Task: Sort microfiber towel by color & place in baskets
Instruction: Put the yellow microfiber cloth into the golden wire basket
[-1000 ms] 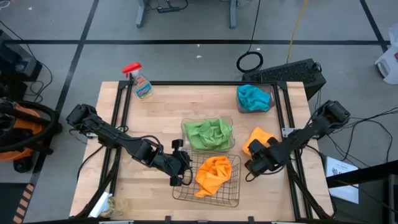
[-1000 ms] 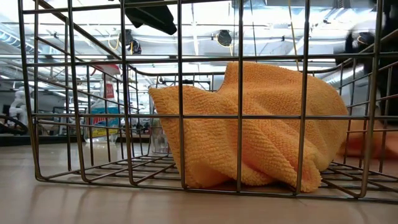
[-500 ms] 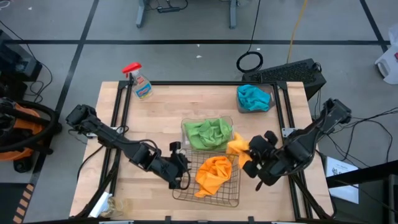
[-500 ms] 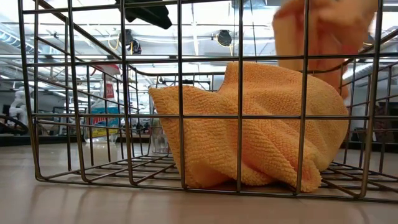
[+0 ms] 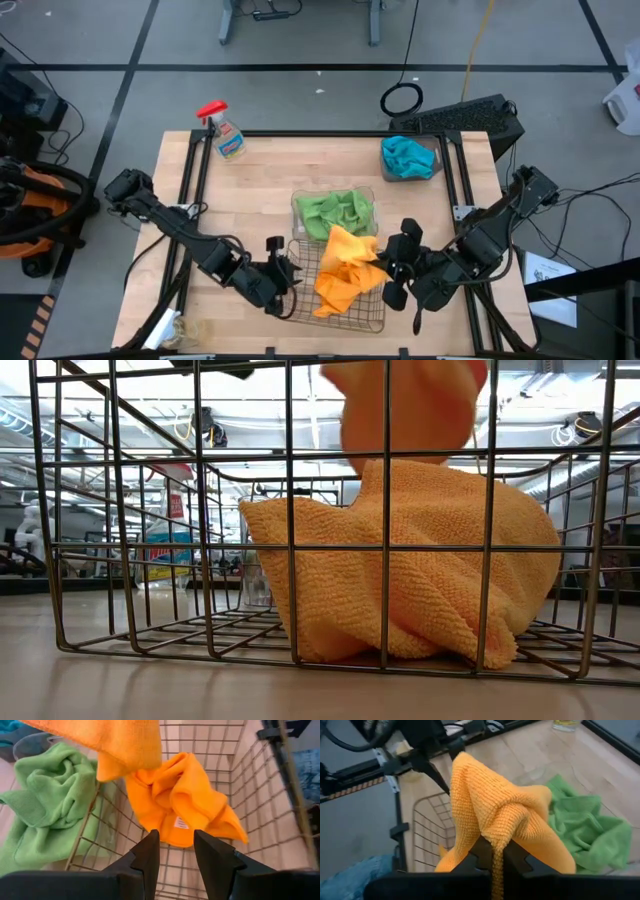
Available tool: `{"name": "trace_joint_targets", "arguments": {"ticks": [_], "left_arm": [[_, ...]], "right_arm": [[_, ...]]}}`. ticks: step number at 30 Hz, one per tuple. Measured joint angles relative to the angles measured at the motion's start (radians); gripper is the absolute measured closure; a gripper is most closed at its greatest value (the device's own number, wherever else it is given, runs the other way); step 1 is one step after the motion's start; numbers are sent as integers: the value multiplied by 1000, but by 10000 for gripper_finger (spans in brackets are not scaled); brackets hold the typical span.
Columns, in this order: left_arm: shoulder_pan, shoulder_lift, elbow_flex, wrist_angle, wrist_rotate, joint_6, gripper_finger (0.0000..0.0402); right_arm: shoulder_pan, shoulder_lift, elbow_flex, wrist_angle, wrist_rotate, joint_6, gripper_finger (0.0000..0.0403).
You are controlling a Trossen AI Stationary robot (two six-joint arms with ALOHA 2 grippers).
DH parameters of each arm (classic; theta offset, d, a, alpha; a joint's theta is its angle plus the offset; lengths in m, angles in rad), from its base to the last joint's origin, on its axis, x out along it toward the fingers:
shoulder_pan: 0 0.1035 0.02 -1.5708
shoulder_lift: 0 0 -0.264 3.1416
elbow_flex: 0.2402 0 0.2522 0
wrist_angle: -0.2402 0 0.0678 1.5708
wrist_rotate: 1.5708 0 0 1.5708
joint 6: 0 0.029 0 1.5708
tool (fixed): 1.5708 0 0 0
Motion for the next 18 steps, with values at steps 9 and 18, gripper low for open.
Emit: {"name": "trace_joint_targets", "arguments": {"ticks": [9,18], "left_arm": [[-29,-8,0,-25,-64,-7,275],[-16,-8,0,-23,-80,0,275]], "right_arm": [[5,25,99,-4,-85,-20,403],[4,38,110,-3,-123,-3,402]]}}
